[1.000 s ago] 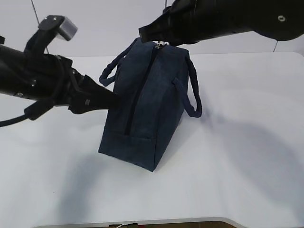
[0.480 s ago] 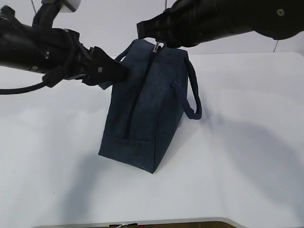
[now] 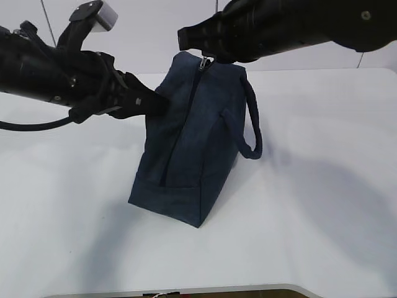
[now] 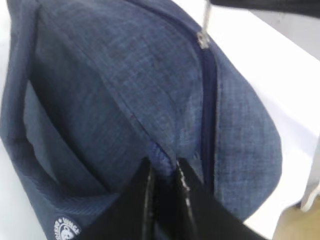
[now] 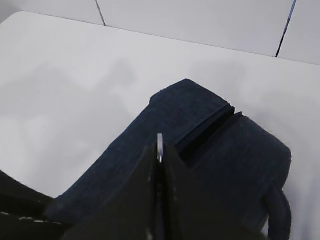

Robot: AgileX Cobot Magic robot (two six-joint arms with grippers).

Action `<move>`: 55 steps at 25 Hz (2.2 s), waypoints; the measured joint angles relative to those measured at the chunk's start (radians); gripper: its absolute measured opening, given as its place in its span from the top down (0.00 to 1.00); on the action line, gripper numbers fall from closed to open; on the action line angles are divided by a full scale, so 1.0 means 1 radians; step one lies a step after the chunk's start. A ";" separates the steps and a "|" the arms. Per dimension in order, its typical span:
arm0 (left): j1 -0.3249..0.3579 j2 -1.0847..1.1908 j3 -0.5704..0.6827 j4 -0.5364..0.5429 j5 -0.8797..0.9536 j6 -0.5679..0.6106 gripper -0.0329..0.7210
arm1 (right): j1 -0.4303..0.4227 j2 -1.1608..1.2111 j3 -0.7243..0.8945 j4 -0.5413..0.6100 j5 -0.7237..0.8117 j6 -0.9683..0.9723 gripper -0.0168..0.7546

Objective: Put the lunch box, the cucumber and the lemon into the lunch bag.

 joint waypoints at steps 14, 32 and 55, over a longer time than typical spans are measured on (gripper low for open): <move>0.000 -0.058 -0.002 0.238 0.099 -0.103 0.93 | -0.024 0.065 -0.066 -0.087 -0.004 0.000 0.97; 0.000 -0.061 -0.004 0.298 0.133 -0.164 0.93 | -0.094 0.338 -0.335 -0.085 0.002 0.001 0.97; 0.046 -0.061 -0.161 0.330 0.175 -0.580 0.49 | -0.106 0.367 -0.364 -0.031 0.004 0.001 0.97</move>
